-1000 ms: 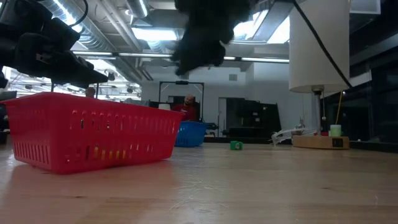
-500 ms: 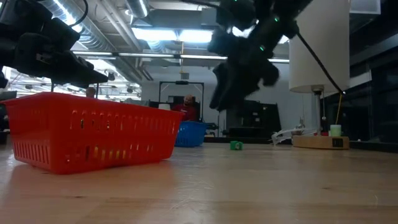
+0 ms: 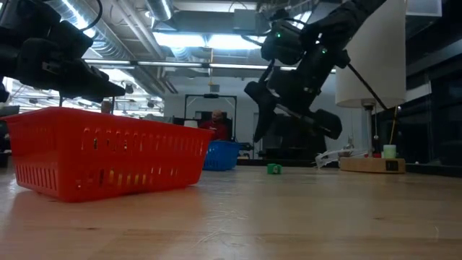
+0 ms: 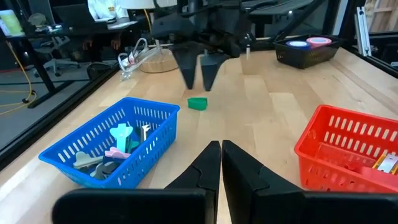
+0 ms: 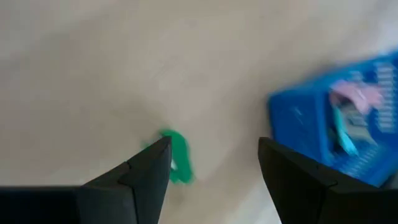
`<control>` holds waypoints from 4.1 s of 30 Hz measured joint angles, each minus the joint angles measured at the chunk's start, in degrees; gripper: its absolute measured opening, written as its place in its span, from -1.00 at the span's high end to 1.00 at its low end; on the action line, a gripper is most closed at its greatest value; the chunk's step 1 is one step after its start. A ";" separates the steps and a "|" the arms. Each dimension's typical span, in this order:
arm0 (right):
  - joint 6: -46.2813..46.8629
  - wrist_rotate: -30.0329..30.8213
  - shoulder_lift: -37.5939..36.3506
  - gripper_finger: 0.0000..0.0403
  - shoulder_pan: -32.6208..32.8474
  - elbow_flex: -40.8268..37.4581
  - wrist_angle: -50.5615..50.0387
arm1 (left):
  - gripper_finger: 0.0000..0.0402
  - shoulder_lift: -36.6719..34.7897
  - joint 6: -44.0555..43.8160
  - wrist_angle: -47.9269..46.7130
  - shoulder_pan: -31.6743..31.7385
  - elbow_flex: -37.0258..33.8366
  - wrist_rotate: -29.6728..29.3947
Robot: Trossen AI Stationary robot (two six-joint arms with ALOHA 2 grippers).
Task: Pick and place Stapler, Stapler remover, tape
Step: Put the green stapler into the red bin
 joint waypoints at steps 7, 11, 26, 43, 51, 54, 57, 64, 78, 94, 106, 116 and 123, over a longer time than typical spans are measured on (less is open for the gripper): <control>-0.87 -7.45 0.10 -0.19 -2.17 -0.43 -0.66 | 0.96 0.02 -0.02 -0.04 -0.01 0.00 0.02; -1.32 -8.31 1.01 -0.19 -3.51 -0.43 -1.97 | 0.94 0.00 -0.02 -0.02 0.00 0.00 0.01; -3.13 -7.29 5.29 -0.19 -4.90 -0.31 -1.95 | 0.94 0.01 -0.02 -0.02 0.00 0.01 0.01; 23.96 -23.71 5.79 -0.17 -4.31 -0.50 -7.10 | 0.96 0.00 -0.02 -0.03 -0.01 0.00 0.02; 26.84 -20.68 5.93 0.12 -2.50 -0.45 -5.57 | 0.94 0.02 -0.02 -0.02 -0.02 0.01 0.01; 26.83 -17.33 6.60 0.25 -1.70 -0.28 -5.61 | 0.95 0.00 -0.02 -0.05 -0.01 0.01 0.02; 26.84 -15.87 6.63 0.38 -0.88 -0.24 -5.57 | 0.96 0.00 0.00 -0.03 -0.01 0.00 0.02; 28.94 -14.89 6.77 0.71 0.60 0.53 -5.89 | 0.94 0.01 -0.02 -0.02 -0.01 0.00 0.01; 29.48 -13.65 7.13 0.73 3.34 13.30 -8.27 | 0.94 0.02 -0.02 -0.02 -0.01 0.02 0.00; 39.88 -13.37 7.25 0.73 8.40 25.96 -1.15 | 0.96 0.00 0.00 -0.05 -0.02 0.02 0.02; 62.67 -11.65 11.98 0.73 15.19 26.30 10.83 | 0.95 0.00 -0.02 -0.02 0.00 0.00 0.02; 72.90 -9.85 22.55 0.73 17.23 33.12 13.25 | 0.94 0.00 0.00 -0.05 0.00 0.00 0.00; 73.33 -10.05 28.99 0.65 18.46 41.41 7.71 | 0.96 0.00 -0.02 -0.04 -0.02 0.02 0.02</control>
